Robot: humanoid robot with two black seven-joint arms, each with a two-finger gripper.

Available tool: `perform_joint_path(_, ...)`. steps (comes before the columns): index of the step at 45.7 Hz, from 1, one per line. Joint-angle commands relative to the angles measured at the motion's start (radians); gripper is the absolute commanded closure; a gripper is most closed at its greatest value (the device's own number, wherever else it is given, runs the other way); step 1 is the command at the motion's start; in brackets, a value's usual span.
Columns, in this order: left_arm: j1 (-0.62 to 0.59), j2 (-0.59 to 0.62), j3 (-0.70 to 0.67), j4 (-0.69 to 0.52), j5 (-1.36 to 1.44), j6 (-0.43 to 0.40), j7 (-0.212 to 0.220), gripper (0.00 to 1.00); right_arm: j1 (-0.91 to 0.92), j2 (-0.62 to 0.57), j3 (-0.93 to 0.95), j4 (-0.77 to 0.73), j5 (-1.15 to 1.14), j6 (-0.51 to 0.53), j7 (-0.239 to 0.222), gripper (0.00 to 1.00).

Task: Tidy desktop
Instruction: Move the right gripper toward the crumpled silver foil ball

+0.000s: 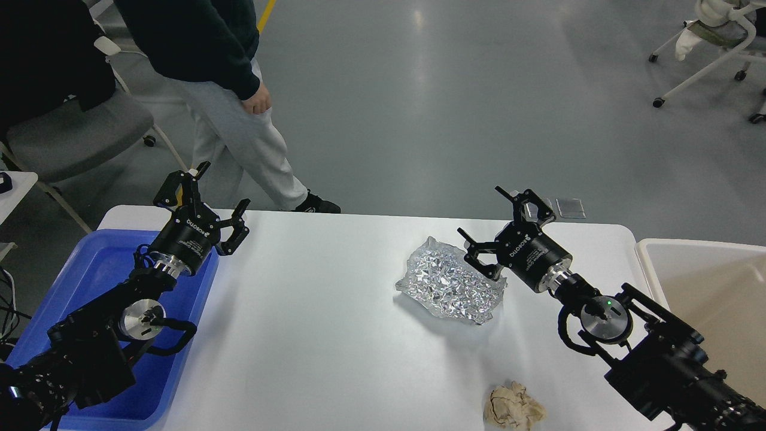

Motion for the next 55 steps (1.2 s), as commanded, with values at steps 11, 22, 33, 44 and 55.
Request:
perform_joint_path(11,0.0,0.0,0.0,0.0,0.0,0.0,0.0,0.0,-0.002,-0.004,-0.013,0.008,-0.005,0.002,0.0,0.0)
perform_joint_path(22,0.0,0.0,0.0,0.0,-0.001,0.0,0.0,0.0,0.008,-0.02,-0.028,0.036,-0.099,0.004,-0.001,0.0)
perform_joint_path(33,0.0,0.0,0.0,0.0,0.0,0.0,0.0,0.0,0.001,-0.158,-0.031,0.179,-0.139,-0.004,-0.006,0.0)
perform_joint_path(44,0.0,0.0,0.0,0.0,0.0,0.0,0.0,0.0,-0.014,-0.385,-0.117,0.401,-0.179,-0.004,-0.001,0.0)
perform_joint_path(55,0.0,0.0,0.0,0.0,0.0,0.0,0.0,0.0,-0.037,-0.56,-0.163,0.685,-0.321,-0.143,-0.003,0.0)
